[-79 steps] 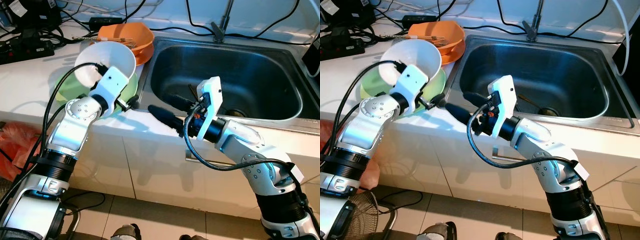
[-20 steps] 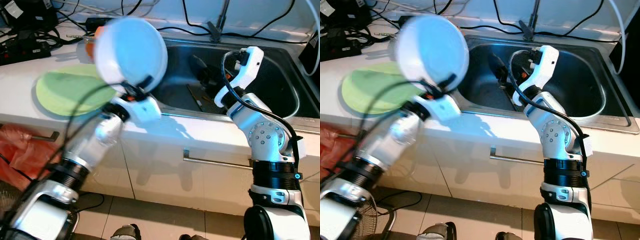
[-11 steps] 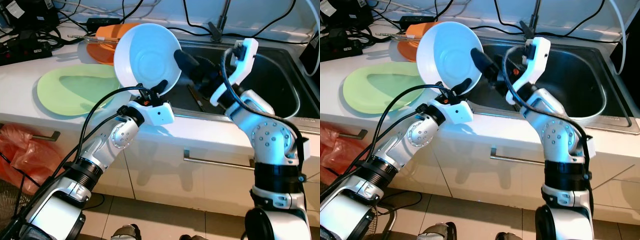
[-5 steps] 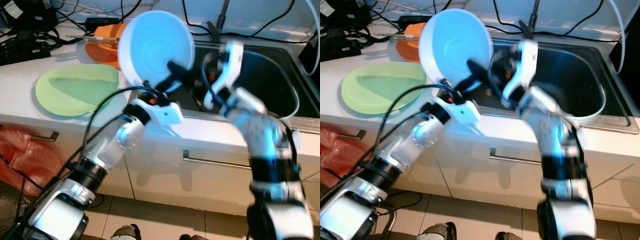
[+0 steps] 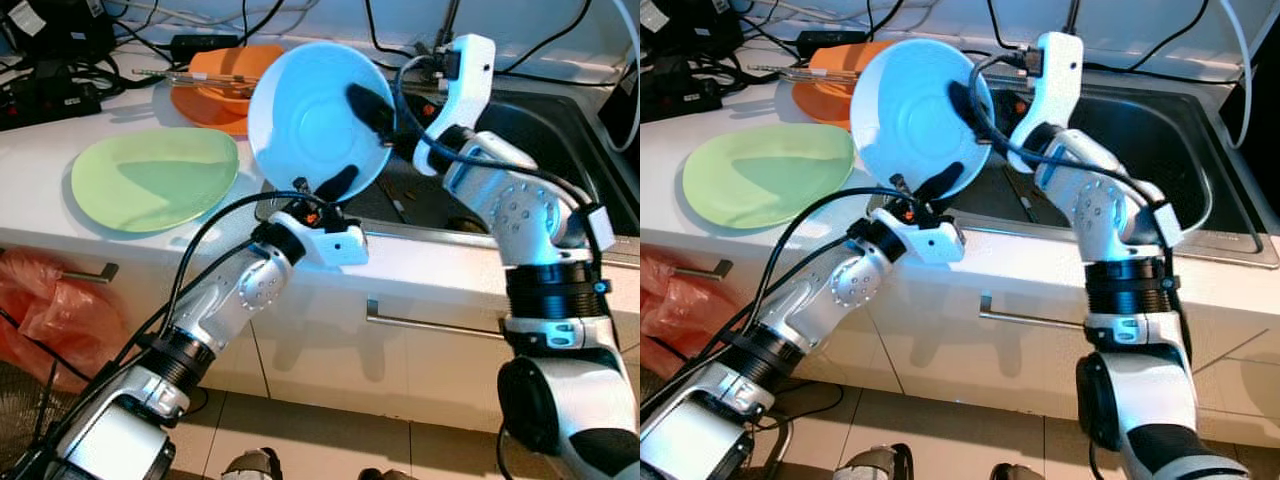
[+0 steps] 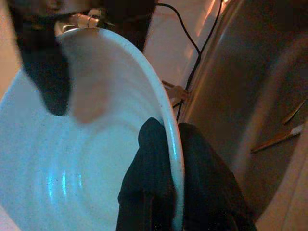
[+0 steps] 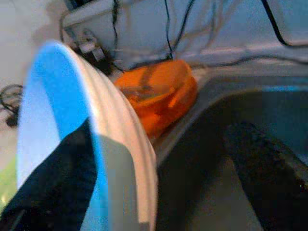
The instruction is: Kitchen organization
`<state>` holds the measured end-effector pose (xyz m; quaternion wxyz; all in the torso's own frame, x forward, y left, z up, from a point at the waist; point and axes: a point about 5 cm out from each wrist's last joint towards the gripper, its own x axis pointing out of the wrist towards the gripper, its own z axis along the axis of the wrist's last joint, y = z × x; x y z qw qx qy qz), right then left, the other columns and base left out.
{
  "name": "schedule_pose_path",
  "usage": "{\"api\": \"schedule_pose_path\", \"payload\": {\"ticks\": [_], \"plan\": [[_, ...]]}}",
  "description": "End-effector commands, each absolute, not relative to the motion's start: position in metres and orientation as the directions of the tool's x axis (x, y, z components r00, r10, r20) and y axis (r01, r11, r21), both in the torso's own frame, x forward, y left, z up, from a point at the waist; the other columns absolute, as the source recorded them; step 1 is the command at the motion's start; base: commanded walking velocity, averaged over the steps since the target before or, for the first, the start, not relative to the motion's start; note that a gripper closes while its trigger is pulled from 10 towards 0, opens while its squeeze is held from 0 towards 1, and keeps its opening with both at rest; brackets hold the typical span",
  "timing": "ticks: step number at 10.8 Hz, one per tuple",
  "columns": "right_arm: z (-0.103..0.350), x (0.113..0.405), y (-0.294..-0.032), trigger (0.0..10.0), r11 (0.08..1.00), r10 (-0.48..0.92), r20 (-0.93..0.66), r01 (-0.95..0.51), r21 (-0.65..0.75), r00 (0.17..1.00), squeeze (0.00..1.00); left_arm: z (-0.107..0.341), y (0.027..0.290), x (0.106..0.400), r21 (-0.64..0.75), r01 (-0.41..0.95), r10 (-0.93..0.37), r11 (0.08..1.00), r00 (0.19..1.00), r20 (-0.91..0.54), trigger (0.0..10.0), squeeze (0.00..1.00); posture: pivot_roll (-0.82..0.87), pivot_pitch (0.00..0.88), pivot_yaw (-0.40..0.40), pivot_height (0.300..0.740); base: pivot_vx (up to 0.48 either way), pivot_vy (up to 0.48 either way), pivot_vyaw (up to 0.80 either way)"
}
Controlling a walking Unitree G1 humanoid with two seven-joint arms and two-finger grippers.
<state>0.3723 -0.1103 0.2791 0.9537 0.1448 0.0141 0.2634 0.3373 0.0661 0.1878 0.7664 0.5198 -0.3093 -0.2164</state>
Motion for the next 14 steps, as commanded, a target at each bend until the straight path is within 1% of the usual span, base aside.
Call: {"api": "schedule_pose_path", "payload": {"ticks": [1, 3, 4, 5, 8, 14], "plan": [[0.28, 0.372, -0.113, 9.8, 0.827, 0.506, 0.016, -0.491, 0.272, 0.862, 0.0, 0.193, 0.064, 0.335, 0.926, -0.024, -0.659, 0.376, 0.696, 0.285, 0.0, 0.0, 0.03, 0.119, -0.012, 0.74, 0.0, 0.0, 0.0], [0.274, 0.37, -0.116, 10.0, 0.832, 0.512, -0.025, -0.489, 0.263, 0.858, 0.0, 0.193, 0.065, 0.335, 0.927, -0.025, -0.657, 0.375, 0.698, 0.284, 0.0, 0.0, 0.03, 0.122, -0.01, 0.74, 0.0, 0.0, 0.0], [0.271, 0.369, -0.116, 9.7, 0.831, 0.516, -0.048, -0.486, 0.27, 0.855, 0.0, 0.193, 0.065, 0.335, 0.927, -0.025, -0.659, 0.374, 0.696, 0.285, 0.0, 0.0, 0.03, 0.121, -0.01, 0.74, 0.0, 0.0, 0.0], [0.268, 0.369, -0.118, 0.0, 0.838, 0.51, -0.069, -0.477, 0.266, 0.858, 0.0, 0.193, 0.064, 0.335, 0.926, -0.025, -0.661, 0.376, 0.694, 0.287, 0.0, 0.0, 0.03, 0.122, -0.011, 0.74, 0.0, 0.0, 0.0], [0.263, 0.369, -0.124, 0.0, 0.855, 0.488, -0.12, -0.447, 0.262, 0.864, 0.0, 0.191, 0.062, 0.335, 0.928, -0.022, -0.664, 0.372, 0.693, 0.282, 0.0, 0.0, 0.02, 0.121, -0.016, 0.74, 0.0, 0.0, 0.0], [0.256, 0.37, -0.131, 0.0, 0.881, 0.439, -0.167, -0.386, 0.273, 0.883, 0.0, 0.189, 0.058, 0.333, 0.935, -0.019, -0.676, 0.355, 0.685, 0.27, 0.0, 0.0, 0.02, 0.117, -0.017, 0.74, 0.0, 0.0, 0.0]]}}
